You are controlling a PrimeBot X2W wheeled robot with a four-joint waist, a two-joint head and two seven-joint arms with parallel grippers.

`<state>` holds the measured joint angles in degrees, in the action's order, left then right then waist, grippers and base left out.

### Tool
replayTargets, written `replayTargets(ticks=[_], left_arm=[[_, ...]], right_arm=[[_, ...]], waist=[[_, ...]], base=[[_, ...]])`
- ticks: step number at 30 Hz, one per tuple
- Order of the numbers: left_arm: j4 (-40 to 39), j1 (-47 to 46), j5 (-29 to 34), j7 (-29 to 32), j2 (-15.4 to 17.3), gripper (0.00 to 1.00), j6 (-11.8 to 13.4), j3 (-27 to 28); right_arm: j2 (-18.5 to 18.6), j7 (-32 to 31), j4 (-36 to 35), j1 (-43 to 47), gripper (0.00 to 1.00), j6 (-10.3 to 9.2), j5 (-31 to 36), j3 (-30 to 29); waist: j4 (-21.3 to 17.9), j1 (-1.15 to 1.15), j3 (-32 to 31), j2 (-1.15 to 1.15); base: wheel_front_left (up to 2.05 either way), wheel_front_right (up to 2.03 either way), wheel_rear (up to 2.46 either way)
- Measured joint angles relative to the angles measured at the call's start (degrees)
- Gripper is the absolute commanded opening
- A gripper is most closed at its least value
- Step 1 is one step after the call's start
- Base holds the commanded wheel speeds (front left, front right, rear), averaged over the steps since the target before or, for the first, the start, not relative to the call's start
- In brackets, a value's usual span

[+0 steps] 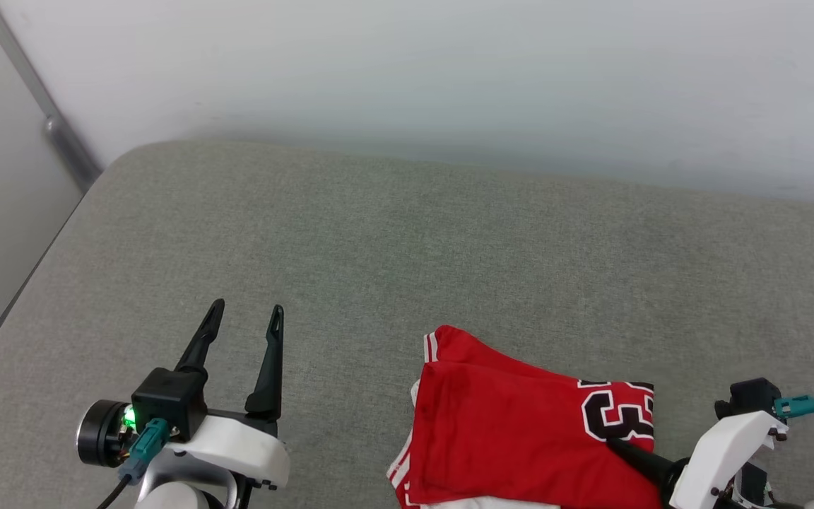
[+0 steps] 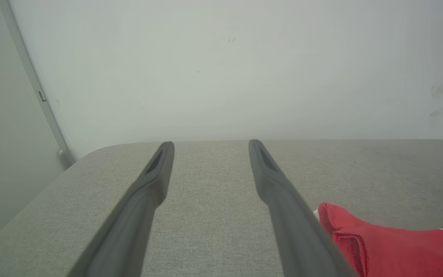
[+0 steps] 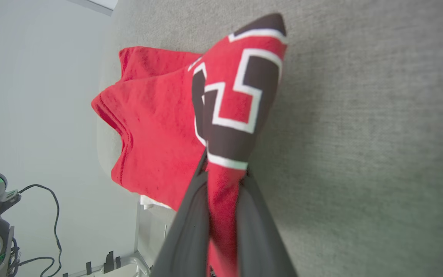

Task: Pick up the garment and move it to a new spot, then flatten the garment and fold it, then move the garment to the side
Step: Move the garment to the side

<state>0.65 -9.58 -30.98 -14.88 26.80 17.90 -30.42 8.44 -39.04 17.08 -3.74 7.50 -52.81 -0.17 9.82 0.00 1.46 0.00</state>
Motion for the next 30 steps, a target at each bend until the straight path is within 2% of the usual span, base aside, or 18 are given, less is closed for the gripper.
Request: replayTargets(ticks=[3,7,11,17,23,30], left_arm=[[-0.19,0.57,0.10,0.00,0.04,1.00,0.40,0.04],[-0.93,1.45,0.48,-0.01,0.25,1.00,0.97,0.22],[-2.21,1.85,0.48,-0.01,-0.02,1.00,1.23,0.49],[-4.69,1.36,1.05,-0.05,-0.45,1.00,0.71,0.86],[-8.17,-3.82,2.91,-0.14,0.24,1.00,-0.63,1.20],[-11.54,-10.27,5.16,1.80,2.19,1.00,-2.76,0.87]], right_arm=[[2.72,1.78,-1.34,-0.03,0.00,0.00,3.49,2.18],[6.60,3.57,-0.86,-0.70,0.00,0.00,13.41,3.09],[7.68,3.80,0.08,-2.54,0.00,0.02,22.41,1.98],[8.16,3.25,1.32,-7.10,0.00,0.02,30.88,-0.14],[11.66,3.49,1.21,-13.66,0.00,0.02,37.72,-4.33],[13.80,7.67,3.02,-21.80,0.00,0.03,43.66,-13.16]], waist=[[-1.01,0.00,-0.71,0.00],[-3.37,0.00,-1.23,0.00],[-6.58,0.00,-1.12,0.00],[-12.42,0.00,0.82,0.00],[-16.79,0.00,7.21,0.00],[-21.14,0.01,16.50,0.00]], base=[[0.00,0.00,0.00],[0.00,0.00,0.00],[0.00,0.00,0.00],[0.00,0.00,0.00],[0.00,0.00,0.00],[0.00,0.00,0.00]])
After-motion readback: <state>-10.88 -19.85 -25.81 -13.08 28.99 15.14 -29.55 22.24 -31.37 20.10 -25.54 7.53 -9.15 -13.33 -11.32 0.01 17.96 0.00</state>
